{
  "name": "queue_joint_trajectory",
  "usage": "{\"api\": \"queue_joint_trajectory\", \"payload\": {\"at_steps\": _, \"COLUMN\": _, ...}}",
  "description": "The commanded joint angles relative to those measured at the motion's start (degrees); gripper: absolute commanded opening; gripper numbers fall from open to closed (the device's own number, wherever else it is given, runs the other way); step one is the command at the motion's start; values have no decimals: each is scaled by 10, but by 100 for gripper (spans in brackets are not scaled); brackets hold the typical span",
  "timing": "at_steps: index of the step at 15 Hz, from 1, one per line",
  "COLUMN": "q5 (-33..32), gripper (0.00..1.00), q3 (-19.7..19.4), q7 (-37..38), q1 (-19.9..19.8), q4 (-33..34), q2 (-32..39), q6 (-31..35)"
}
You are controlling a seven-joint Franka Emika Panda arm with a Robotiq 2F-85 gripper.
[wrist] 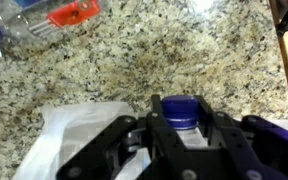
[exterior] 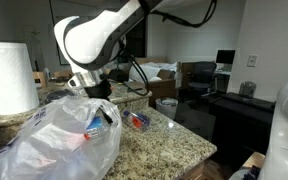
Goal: Put the plastic bottles in the plastic bag
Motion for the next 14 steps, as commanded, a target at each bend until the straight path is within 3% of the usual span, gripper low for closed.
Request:
{"api": "queue_joint_trajectory", "payload": {"at_steps": 1, "q5": -24, "gripper": 14, "q3": 16, "q7": -16, "q1": 8, "q4": 95, "q2": 84, "q6": -33}}
{"api": "queue_joint_trajectory", "payload": {"at_steps": 3, "q5": -33, "gripper": 13, "q3": 19, "q7": 1, "q1": 15, "q4": 124, "q2": 104, "q6": -30}}
{"api": "queue_joint_trajectory", "payload": {"at_steps": 4, "q5": -33, "gripper": 60, "q3": 18, "q7": 12, "q1": 17, "q4": 132, "q2": 105, "q6": -23}}
{"api": "queue_joint_trajectory", "payload": {"at_steps": 5, "q5": -34, "gripper": 61, "q3": 17, "q7": 16, "q1": 19, "q4": 140, "q2": 105, "q6": -18}}
{"api": "queue_joint_trajectory", "payload": {"at_steps": 9, "q5": -18, "gripper": 85, "q3": 14, "q7": 20, "q1": 6, "q4": 129, "q2": 61, "q6": 4}}
{"api": "queue_joint_trajectory", "payload": {"at_steps": 11, "q5": -1, "gripper": 98, "q3": 10, "q7": 35, "q1": -9, "q4": 93, "q2": 6, "q6": 23}}
{"api": "queue_joint_trajectory", "payload": {"at_steps": 14, "q5": 21, "gripper": 100, "q3": -11, "q7": 75, "q1": -37, "q4": 37, "q2": -75, "q6": 32}}
